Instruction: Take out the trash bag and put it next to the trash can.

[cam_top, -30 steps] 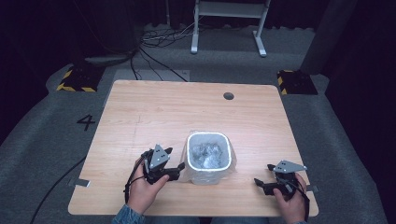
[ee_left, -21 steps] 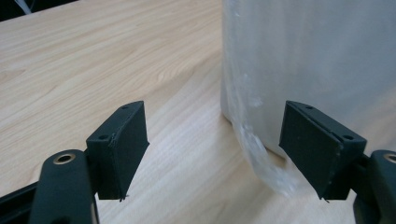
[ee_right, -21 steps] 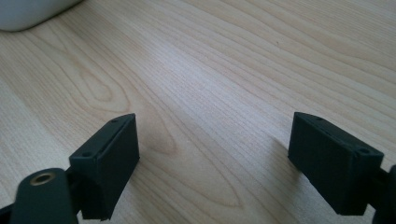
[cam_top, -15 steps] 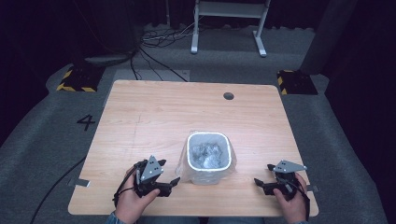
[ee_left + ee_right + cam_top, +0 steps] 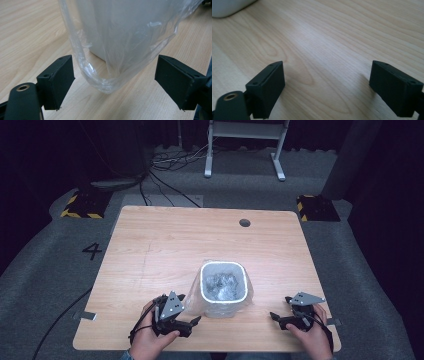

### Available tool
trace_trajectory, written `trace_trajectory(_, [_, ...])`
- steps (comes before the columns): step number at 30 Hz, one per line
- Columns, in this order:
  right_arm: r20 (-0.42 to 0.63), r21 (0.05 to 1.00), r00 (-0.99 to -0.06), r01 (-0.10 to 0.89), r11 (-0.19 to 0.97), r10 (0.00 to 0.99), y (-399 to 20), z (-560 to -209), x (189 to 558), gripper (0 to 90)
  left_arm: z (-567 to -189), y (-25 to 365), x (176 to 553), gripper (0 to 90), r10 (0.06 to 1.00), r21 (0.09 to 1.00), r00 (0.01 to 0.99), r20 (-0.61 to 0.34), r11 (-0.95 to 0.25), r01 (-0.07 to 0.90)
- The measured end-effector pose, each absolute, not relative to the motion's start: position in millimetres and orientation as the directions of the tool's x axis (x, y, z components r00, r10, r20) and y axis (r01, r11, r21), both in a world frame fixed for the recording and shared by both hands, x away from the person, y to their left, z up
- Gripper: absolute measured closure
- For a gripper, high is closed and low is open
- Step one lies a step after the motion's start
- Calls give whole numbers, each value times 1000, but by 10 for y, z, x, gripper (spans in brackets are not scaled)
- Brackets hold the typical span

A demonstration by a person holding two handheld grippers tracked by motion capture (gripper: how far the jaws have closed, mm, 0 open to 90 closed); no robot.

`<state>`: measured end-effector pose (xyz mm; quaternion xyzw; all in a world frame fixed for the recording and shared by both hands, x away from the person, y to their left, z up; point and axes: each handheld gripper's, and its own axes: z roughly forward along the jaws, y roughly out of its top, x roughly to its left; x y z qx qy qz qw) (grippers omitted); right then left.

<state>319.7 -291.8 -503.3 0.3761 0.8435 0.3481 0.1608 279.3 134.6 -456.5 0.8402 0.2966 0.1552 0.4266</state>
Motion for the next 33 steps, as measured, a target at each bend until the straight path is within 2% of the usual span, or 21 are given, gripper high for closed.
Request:
trace_trajectory(2, [-10, 687, -700, 514, 513, 714, -2876, -4984, 3182, 240, -4566, 1336, 2790, 157, 626, 807, 780, 11, -466, 363])
trace_trajectory(9, [7, 738, -758, 445, 508, 653, -2668, -4740, 3120, 224, -4571, 1353, 2747, 160, 636, 824, 770, 51, -463, 328])
trace_trajectory(15, [-11, 753, -806, 382, 536, 591, -2458, -4633, 3156, 219, -4581, 1392, 2702, 183, 655, 832, 755, 40, -440, 338])
trace_trajectory(19, [23, 777, -835, 362, 516, 550, -2352, -4607, 3199, 287, -4600, 1301, 2712, 210, 650, 825, 756, 78, -468, 318])
trace_trajectory(22, [41, 797, -853, 342, 498, 520, -2309, -4566, 3217, 431, -4605, 1225, 2724, 244, 633, 827, 771, 76, -472, 306])
trace_trajectory(27, [25, 821, -883, 286, 495, 468, -2235, -4435, 3179, 697, -4505, 1199, 2711, 450, 625, 854, 778, 69, -439, 277])
trace_trajectory(30, [36, 826, -897, 275, 493, 441, -2194, -4356, 3155, 758, -4423, 1251, 2675, 497, 617, 870, 784, 60, -417, 262])
trace_trajectory(33, [15, 826, -901, 255, 503, 433, -2191, -4265, 3117, 830, -4346, 1309, 2643, 602, 622, 877, 781, 56, -405, 259])
